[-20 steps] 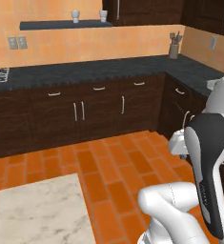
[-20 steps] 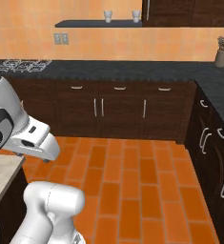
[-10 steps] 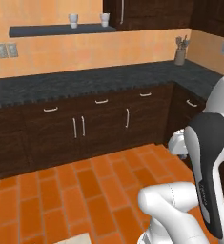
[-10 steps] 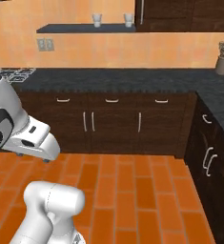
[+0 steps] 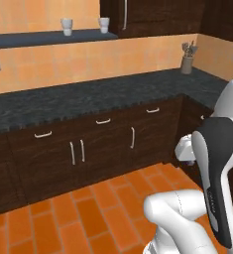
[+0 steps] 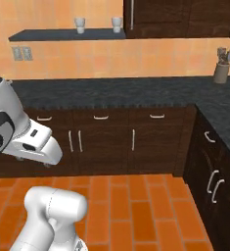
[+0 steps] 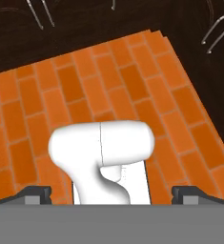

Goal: Take the meat container that has the fish and place it on the second highest rack of the freezer. Then take the vegetable container that has the onion and avocado and place it on the highest rack of the freezer.

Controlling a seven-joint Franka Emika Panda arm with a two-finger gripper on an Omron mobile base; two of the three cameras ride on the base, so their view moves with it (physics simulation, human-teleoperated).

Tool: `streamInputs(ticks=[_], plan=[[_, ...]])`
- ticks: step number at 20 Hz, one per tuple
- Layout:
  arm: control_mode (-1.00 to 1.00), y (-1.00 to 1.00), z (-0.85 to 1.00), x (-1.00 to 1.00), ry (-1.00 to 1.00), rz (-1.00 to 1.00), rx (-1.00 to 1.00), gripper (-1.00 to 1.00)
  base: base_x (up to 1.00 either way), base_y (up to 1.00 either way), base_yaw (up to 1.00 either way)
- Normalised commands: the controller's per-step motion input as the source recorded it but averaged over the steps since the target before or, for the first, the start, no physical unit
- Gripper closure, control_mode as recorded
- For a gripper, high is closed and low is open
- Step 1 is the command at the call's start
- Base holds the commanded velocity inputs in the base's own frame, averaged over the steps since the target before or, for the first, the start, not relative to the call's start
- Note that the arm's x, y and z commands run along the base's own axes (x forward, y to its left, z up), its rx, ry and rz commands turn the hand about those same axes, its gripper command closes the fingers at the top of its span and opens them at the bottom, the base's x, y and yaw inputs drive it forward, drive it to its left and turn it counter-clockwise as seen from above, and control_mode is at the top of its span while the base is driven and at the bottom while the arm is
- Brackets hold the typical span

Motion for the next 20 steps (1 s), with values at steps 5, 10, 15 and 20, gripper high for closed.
streamInputs(ticks=[5, 10, 15, 20], plan=[[1.0, 0.0, 0.0, 0.0, 0.0, 0.0, 0.0, -1.0, 0.93, 0.35, -0.36], [1.0, 0.0, 0.0, 0.0, 0.0, 0.0, 0.0, -1.0, 0.59, 0.57, -0.55], [1.0, 0.0, 0.0, 0.0, 0.0, 0.0, 0.0, -1.0, 0.38, 0.66, -0.72], [1.0, 0.0, 0.0, 0.0, 0.0, 0.0, 0.0, -1.0, 0.65, 0.64, -0.66]])
